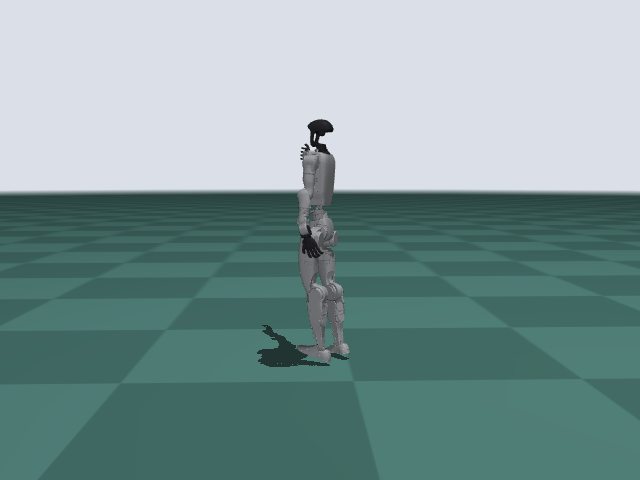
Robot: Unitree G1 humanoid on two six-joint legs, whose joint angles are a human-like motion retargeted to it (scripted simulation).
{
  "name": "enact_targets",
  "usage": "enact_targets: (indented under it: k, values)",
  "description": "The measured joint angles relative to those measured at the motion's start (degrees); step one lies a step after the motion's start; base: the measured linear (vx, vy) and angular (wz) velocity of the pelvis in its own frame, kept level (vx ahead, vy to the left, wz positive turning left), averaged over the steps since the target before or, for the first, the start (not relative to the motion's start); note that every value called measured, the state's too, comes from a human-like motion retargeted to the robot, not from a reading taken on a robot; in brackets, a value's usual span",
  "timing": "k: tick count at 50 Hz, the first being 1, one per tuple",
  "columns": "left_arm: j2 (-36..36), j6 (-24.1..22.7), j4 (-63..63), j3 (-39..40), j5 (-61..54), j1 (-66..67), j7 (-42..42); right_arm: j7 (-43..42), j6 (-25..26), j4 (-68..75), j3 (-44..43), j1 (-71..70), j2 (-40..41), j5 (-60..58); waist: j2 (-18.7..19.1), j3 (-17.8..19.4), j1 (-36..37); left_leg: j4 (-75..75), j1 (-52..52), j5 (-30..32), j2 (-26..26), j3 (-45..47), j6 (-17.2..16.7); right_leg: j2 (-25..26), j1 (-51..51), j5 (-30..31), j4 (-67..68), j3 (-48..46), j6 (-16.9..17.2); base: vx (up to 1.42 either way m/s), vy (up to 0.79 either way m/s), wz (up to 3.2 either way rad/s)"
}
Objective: In place motions
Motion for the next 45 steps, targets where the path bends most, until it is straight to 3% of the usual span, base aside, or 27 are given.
enact_targets:
  k: [3,5,7,9,15,20,23,25,27,30,35,38,42,45]
  values:
    - [0.4,2.0,5.3,2.6,-2.7,0.6,-2.4,-6.3,-10.9,1.0,-2.3,1.3,1.9,16.1,0.1,0.1,-0.7,-0.1,0.4,-0.1,0.1,0.1,0.1,0.1,0.3,-0.2,0.0,0.1,0.0,0.00,0.00,0.00]
    - [0.8,3.2,8.5,3.9,-4.3,1.1,-4.0,-16.8,-19.9,-2.0,-0.2,1.4,3.6,13.5,0.5,0.1,-1.0,-0.3,1.0,-0.2,0.2,0.5,0.1,0.2,0.5,-0.3,0.1,0.6,-0.1,0.06,0.03,-0.20]
    - [1.1,5.2,8.6,4.7,-5.2,2.2,-4.9,-25.1,-21.7,-7.3,4.6,0.6,3.9,3.3,0.6,0.6,-1.0,-0.4,1.8,-0.4,0.2,1.3,0.2,0.3,0.7,-0.3,0.2,1.4,-0.2,0.06,0.04,-0.32]
    - [1.3,5.9,8.6,4.9,-5.9,2.8,-4.5,-26.7,-19.8,-14.2,10.6,-0.9,2.6,-4.8,0.7,1.2,-0.6,-0.5,2.6,-0.6,0.2,2.1,0.3,0.2,0.9,-0.2,0.4,2.1,-0.4,0.09,0.00,-0.33]
    - [1.6,3.2,6.2,3.8,-8.3,2.8,-1.0,-19.9,-17.7,-35.7,33.0,-11.4,-8.3,-25.7,0.4,2.8,0.8,-0.8,4.4,-0.9,0.4,3.9,0.3,0.1,1.4,0.1,0.8,3.8,-0.6,0.11,-0.09,-0.25]
    - [2.2,2.8,3.1,2.6,-9.0,1.3,-1.1,-13.1,-5.7,-54.0,60.0,-34.6,-20.5,-51.7,-0.5,2.4,-0.3,-1.0,4.0,-1.0,0.3,3.6,0.2,0.1,1.1,-0.2,0.9,4.0,-0.6,0.08,-0.11,0.08]
    - [1.5,2.3,0.8,1.8,-8.7,0.7,-2.0,-24.2,-1.7,-57.7,75.8,-48.8,-20.2,-66.2,-0.1,2.4,-1.5,-1.0,4.1,-0.9,0.4,3.3,0.2,0.2,1.3,-0.3,1.0,4.1,-0.5,0.03,-0.05,0.09]
    - [0.4,1.6,-1.0,0.7,-7.8,0.3,-2.6,-35.5,-5.2,-55.7,81.7,-53.9,-19.6,-68.3,0.8,2.5,-1.8,-1.0,4.1,-0.9,0.4,3.2,0.2,0.3,1.4,-0.3,1.1,4.0,-0.5,0.00,0.00,0.00]
    - [-1.2,0.9,-2.7,-1.1,-6.3,-0.4,-3.0,-39.7,-10.4,-49.8,82.7,-53.7,-19.6,-66.3,2.0,2.8,-1.2,-1.0,4.2,-0.9,0.4,3.3,0.2,0.3,1.4,-0.2,1.1,4.1,-0.5,0.00,0.00,0.00]
    - [-3.4,0.0,-4.8,-3.7,-3.4,-1.1,-2.9,-36.3,-12.9,-37.5,73.4,-43.5,-18.9,-58.0,3.8,3.1,-0.1,-1.0,4.3,-1.0,0.4,3.6,0.4,0.3,1.4,0.0,1.0,4.1,-0.5,0.00,0.00,0.00]
    - [-1.7,-0.5,-4.8,-4.3,-0.7,0.2,-1.1,-18.3,-8.4,-25.2,27.0,-1.0,-7.9,-45.5,3.0,2.2,-2.2,-1.0,4.2,-1.0,0.2,3.6,0.5,0.2,1.3,0.2,0.9,4.0,-0.6,-0.01,0.04,-0.05]
    - [-1.3,0.0,-3.4,-3.7,-0.8,0.8,-1.5,-1.8,-9.8,-20.5,8.0,13.5,2.6,-38.6,2.7,2.7,-2.6,-1.0,4.7,-1.1,0.2,3.9,0.6,0.2,1.4,0.4,0.9,4.2,-0.6,-0.05,0.10,-0.16]
    - [-1.5,0.5,-0.7,-1.4,-2.9,1.6,-1.8,17.8,-8.2,-12.4,-7.8,27.1,16.2,-25.4,2.6,3.6,-2.5,-1.1,5.5,-1.2,0.3,4.7,0.7,0.3,1.7,0.6,0.9,4.7,-0.8,-0.04,0.11,-0.23]
    - [-1.5,1.0,1.3,1.2,-4.1,2.0,-2.2,28.7,-11.4,-2.3,-15.5,37.0,24.9,-19.1,2.3,4.6,-2.2,-1.1,6.1,-1.3,0.4,5.1,0.6,0.4,2.0,0.7,0.9,5.0,-0.9,-0.02,0.07,-0.12]
